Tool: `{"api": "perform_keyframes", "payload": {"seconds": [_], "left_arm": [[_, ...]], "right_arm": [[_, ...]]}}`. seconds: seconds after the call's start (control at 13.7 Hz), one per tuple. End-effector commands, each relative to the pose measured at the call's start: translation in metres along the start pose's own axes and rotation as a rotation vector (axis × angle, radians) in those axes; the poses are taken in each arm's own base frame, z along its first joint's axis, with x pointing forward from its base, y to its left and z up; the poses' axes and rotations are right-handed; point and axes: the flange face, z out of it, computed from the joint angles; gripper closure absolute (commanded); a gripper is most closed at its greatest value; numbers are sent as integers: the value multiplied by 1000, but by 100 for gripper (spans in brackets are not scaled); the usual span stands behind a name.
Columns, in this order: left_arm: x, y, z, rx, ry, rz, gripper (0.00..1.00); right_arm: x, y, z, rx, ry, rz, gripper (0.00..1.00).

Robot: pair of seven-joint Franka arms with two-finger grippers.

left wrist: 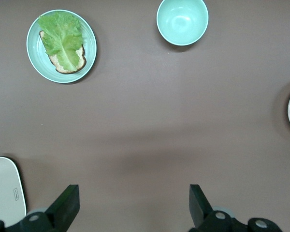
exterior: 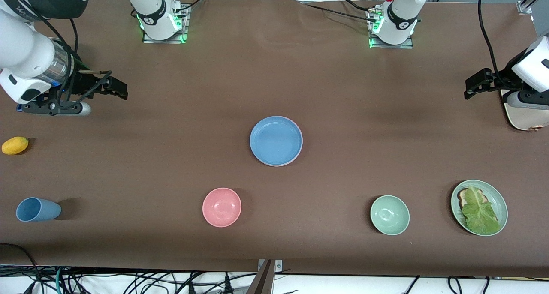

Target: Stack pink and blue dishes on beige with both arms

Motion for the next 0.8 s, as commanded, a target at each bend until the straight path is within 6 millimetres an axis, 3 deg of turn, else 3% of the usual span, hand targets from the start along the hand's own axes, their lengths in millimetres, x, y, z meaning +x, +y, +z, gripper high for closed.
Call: {"api": "perform_keyframes", "payload": {"seconds": [0.0,0.44,0.73], "left_arm": [[4,0,-6,-10,14,12,0],[4,0,-6,-13,14,12,0],[4,0,-7,-12,17,12,0]], "right_arm": [[-10,-1,-11,-35,2,-34,0],[-13,-8,-18,-46,4,-55,0],[-14,-4,-37,-44,17,-49,0]]}}
